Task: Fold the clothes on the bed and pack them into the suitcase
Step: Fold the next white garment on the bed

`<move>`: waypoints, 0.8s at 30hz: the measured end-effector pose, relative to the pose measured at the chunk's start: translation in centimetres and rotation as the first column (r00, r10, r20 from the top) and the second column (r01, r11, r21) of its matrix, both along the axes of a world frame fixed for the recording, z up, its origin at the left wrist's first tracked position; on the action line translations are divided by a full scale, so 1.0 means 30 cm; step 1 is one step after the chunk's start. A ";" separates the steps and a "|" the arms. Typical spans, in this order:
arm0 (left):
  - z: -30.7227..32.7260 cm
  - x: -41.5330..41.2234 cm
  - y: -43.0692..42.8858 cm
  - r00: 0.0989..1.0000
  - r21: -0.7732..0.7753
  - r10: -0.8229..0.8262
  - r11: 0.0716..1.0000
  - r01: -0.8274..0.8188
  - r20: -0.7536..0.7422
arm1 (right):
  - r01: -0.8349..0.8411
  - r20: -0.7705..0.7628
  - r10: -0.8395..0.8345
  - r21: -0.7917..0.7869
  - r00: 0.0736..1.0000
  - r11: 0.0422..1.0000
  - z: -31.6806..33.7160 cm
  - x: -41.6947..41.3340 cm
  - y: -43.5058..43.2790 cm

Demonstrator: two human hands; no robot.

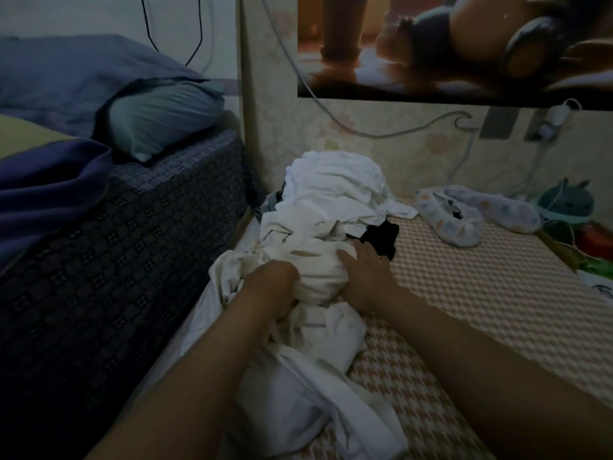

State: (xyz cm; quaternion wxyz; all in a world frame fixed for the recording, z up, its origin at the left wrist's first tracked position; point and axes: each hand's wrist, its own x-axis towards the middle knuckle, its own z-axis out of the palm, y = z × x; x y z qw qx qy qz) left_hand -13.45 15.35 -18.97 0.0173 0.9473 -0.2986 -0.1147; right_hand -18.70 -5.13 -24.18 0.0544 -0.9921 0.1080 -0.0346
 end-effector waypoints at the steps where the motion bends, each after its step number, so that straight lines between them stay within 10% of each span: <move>1: 0.024 0.024 0.010 0.997 0.014 0.075 0.997 -0.075 0.023 | 0.002 0.043 -0.002 -0.008 0.999 1.000 -0.005 0.021 -0.001; 5: 0.075 0.096 0.055 0.994 -0.090 0.059 0.995 -0.050 0.096 | -0.158 0.401 0.039 0.267 0.915 0.951 0.051 0.081 0.036; 11: 0.067 0.092 0.049 0.976 -0.423 0.003 0.901 0.091 0.217 | -0.381 0.475 0.009 0.695 0.880 0.609 0.172 0.105 0.156; 16: 0.070 0.058 0.116 0.977 -0.651 0.125 0.759 0.019 0.175 | -0.305 0.280 0.169 0.570 0.945 0.763 0.088 0.089 0.106; 24: 0.143 -0.047 0.064 0.958 -0.730 0.202 0.684 0.012 0.205 | -0.292 0.437 -0.141 0.774 0.888 0.562 0.289 -0.090 0.065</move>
